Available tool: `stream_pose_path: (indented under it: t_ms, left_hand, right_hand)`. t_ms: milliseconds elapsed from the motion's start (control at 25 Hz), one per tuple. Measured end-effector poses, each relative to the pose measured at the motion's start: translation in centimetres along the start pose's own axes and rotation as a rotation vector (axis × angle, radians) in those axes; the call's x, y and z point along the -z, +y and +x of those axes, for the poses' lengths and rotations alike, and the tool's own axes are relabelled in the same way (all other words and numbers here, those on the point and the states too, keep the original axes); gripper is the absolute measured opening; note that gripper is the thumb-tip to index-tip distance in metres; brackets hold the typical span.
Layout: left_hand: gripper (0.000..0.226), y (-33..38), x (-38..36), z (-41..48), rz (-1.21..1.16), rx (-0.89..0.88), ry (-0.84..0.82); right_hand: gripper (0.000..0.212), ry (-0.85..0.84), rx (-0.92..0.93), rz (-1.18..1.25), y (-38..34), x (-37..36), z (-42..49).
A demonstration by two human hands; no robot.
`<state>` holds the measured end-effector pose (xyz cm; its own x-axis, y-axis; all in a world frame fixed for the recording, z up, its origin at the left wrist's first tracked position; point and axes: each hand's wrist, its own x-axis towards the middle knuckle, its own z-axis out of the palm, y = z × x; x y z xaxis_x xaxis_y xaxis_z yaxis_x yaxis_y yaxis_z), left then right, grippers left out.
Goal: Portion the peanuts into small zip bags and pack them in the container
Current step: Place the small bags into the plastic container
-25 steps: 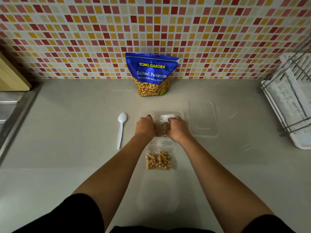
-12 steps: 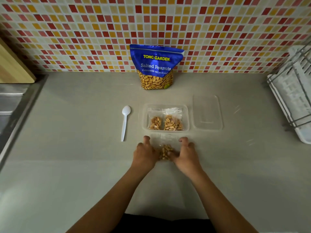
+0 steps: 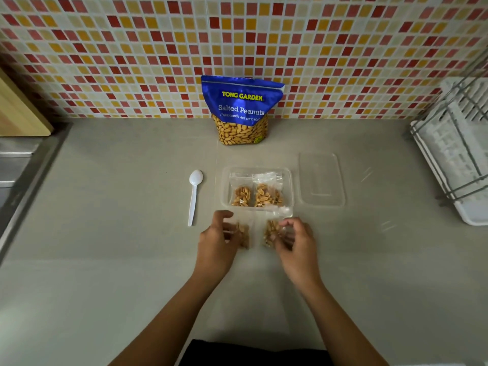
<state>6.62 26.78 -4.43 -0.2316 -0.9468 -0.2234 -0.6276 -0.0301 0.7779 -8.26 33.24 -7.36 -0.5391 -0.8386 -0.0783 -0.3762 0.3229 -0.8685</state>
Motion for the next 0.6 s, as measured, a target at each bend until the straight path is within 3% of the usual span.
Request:
stream_pose_path:
  t_ms: [80, 160, 360, 480, 600]
  left_hand:
    - [0.033, 1.4, 1.3, 1.7, -0.073, -0.046, 0.087]
    - [0.031, 2.8, 1.7, 4.4, -0.125, -0.021, 0.105]
    - [0.039, 3.7, -0.8, 10.5, 0.030, 0.058, -0.093]
    - [0.045, 3.5, -1.9, 11.4, 0.209, 0.045, -0.197]
    - [0.041, 2.7, -2.3, 10.5, 0.457, -0.071, -0.183]
  right_hand:
    - [0.032, 0.015, 0.028, 0.166, -1.8, 0.9, 2.0]
    - [0.033, -0.021, 0.024, 0.176, -3.2, 1.2, 5.1]
    - [0.045, -0.244, -0.094, -0.292, -3.5, -0.4, 10.8]
    - [0.044, -0.386, -0.043, -0.514, -3.3, -0.7, 11.8]
    - [0.045, -0.475, 0.034, -0.621, -2.8, -0.5, 11.7]
